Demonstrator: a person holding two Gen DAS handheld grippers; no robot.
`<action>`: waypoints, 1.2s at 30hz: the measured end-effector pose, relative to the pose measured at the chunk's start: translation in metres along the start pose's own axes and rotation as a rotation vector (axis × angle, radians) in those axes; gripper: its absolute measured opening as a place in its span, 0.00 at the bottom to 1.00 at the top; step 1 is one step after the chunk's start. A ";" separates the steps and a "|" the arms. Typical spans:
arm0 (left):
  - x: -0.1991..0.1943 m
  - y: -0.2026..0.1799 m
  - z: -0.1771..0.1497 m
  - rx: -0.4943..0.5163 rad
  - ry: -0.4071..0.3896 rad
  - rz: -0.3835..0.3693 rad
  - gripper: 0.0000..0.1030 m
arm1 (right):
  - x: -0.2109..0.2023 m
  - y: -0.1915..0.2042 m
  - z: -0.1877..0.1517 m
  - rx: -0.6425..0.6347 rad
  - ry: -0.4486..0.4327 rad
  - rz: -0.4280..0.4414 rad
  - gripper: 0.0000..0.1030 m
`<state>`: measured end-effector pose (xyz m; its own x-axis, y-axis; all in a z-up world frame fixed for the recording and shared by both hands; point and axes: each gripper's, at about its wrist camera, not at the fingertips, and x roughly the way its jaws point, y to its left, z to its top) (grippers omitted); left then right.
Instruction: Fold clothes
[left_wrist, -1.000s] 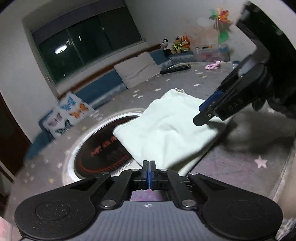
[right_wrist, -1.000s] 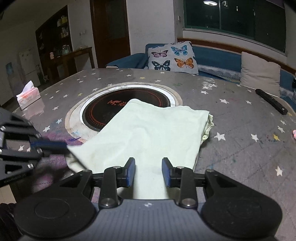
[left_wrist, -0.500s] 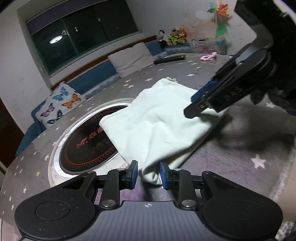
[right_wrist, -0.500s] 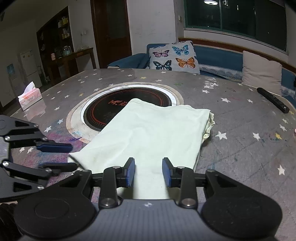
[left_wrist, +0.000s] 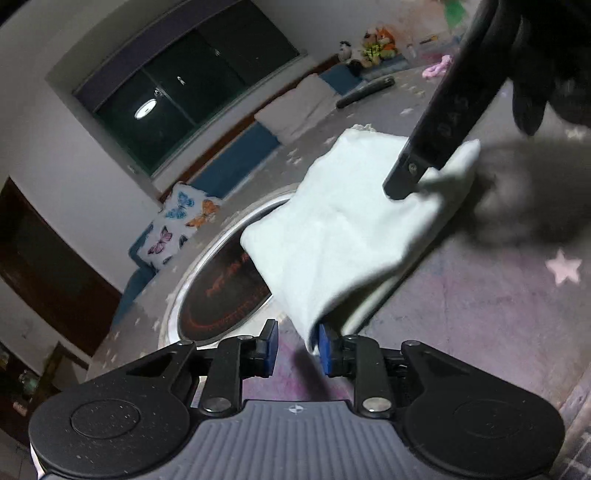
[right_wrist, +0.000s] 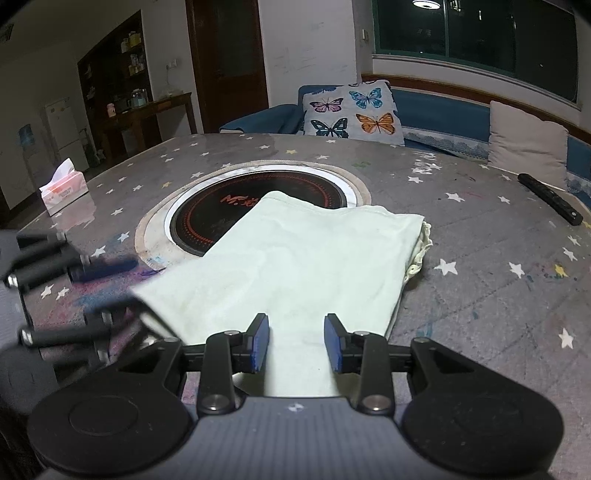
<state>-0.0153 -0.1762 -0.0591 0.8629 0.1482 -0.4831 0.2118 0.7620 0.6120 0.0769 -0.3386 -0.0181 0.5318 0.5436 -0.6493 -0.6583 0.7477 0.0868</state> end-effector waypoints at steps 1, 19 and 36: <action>0.001 0.003 0.001 -0.009 0.008 -0.001 0.28 | 0.000 0.000 0.000 -0.001 0.000 0.001 0.32; -0.005 0.084 0.030 -0.336 -0.089 -0.314 0.33 | -0.022 0.003 -0.004 -0.016 -0.029 0.000 0.32; 0.021 0.073 0.007 -0.303 -0.022 -0.367 0.25 | -0.040 -0.014 -0.020 0.079 -0.025 -0.051 0.34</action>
<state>0.0215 -0.1220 -0.0205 0.7664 -0.1761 -0.6177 0.3638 0.9116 0.1915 0.0547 -0.3782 -0.0085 0.5773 0.5123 -0.6358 -0.5865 0.8019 0.1136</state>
